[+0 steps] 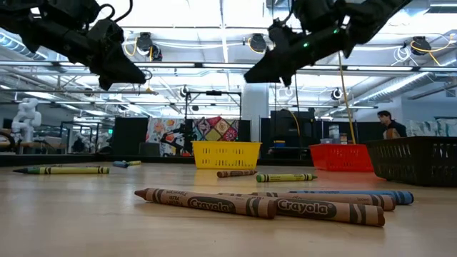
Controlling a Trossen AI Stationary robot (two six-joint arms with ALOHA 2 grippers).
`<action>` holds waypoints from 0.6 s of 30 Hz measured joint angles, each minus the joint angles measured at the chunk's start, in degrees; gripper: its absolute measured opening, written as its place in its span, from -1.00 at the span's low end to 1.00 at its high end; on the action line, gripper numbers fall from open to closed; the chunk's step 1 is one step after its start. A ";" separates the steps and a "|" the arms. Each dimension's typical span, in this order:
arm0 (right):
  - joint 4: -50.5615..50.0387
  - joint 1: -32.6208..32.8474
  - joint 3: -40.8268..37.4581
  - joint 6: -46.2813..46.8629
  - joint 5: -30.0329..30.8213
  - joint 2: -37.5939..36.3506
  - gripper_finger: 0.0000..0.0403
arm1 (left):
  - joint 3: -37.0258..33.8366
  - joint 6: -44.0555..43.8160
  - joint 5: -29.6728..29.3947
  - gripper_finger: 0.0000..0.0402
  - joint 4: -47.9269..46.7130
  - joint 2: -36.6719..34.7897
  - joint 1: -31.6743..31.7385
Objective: Sort crayons
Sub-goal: Put the blue crayon into the yellow bin
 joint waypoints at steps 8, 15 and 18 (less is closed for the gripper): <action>-9.69 0.19 0.00 -1.22 0.17 -6.16 -0.63 | 0.02 7.11 -1.34 -0.46 -1.65 6.66 -4.46; -13.65 0.19 0.00 -2.32 0.20 -7.03 -0.63 | 0.01 11.59 -14.75 -0.46 -1.64 13.63 -7.49; -16.38 0.19 0.00 -3.49 0.20 -7.00 -0.63 | 0.04 12.66 -16.23 -0.46 -2.12 15.64 -8.22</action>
